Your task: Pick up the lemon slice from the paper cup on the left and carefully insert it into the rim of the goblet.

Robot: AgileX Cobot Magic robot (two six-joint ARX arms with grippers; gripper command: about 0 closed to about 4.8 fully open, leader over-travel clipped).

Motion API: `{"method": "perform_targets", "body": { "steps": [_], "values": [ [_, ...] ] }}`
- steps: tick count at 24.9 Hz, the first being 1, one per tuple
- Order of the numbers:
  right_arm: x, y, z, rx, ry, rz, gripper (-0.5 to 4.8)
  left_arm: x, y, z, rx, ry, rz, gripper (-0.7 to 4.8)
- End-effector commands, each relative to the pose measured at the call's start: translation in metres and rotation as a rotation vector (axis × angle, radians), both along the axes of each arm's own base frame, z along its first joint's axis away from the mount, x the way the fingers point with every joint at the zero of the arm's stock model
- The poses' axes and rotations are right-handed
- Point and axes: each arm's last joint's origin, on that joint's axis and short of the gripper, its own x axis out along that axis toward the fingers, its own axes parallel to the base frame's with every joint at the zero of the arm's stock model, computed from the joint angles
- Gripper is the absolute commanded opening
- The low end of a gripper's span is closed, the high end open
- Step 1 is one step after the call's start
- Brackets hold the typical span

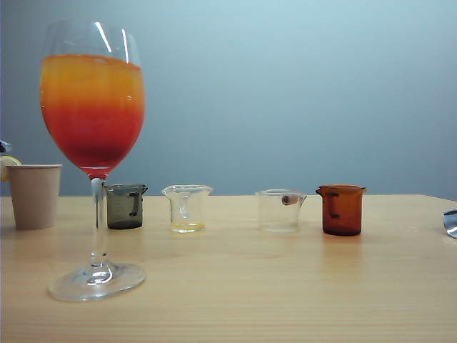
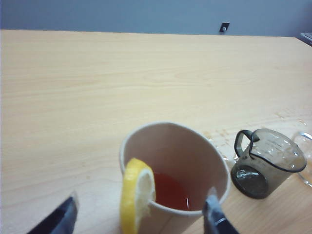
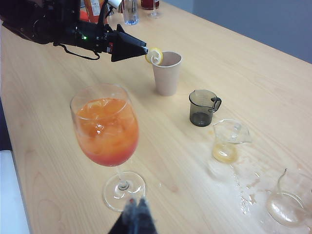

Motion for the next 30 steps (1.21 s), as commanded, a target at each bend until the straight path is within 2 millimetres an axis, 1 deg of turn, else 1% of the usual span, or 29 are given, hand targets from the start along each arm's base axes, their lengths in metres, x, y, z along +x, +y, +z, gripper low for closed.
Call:
{"method": "perform_targets", "body": {
  "steps": [1, 4, 6, 10, 11, 13, 21, 26, 30],
  "values": [
    [0.0, 0.0, 0.003, 0.01, -0.013, -0.001, -0.03, 0.005, 0.002, 0.0, 0.001, -0.014, -0.001, 3.33],
    [0.0, 0.0, 0.003, 0.009, -0.013, -0.003, -0.03, 0.011, 0.003, -0.001, -0.019, -0.005, -0.014, 3.33],
    [0.001, 0.0, 0.003, 0.006, -0.016, -0.021, -0.03, 0.017, 0.0, -0.003, -0.044, 0.008, -0.042, 3.32],
    [0.001, 0.0, 0.003, 0.005, -0.016, -0.024, -0.03, 0.022, -0.005, -0.006, -0.05, 0.017, -0.063, 3.31],
    [0.001, 0.0, 0.003, 0.005, -0.016, -0.024, -0.03, 0.023, -0.005, -0.007, -0.05, 0.016, -0.063, 3.28],
    [0.001, 0.0, 0.003, 0.005, -0.016, -0.024, -0.03, 0.023, -0.006, -0.007, -0.052, 0.017, -0.066, 3.02],
    [0.001, 0.0, 0.003, 0.005, -0.016, -0.024, -0.03, 0.023, -0.006, -0.007, -0.053, 0.016, -0.069, 2.96],
    [0.001, 0.0, 0.002, 0.002, -0.014, -0.024, -0.03, 0.023, -0.006, -0.007, -0.053, 0.017, -0.069, 2.31],
    [0.001, 0.0, 0.002, 0.002, -0.013, -0.024, -0.03, 0.023, -0.006, -0.007, -0.053, 0.017, -0.068, 2.22]
  ]
}}
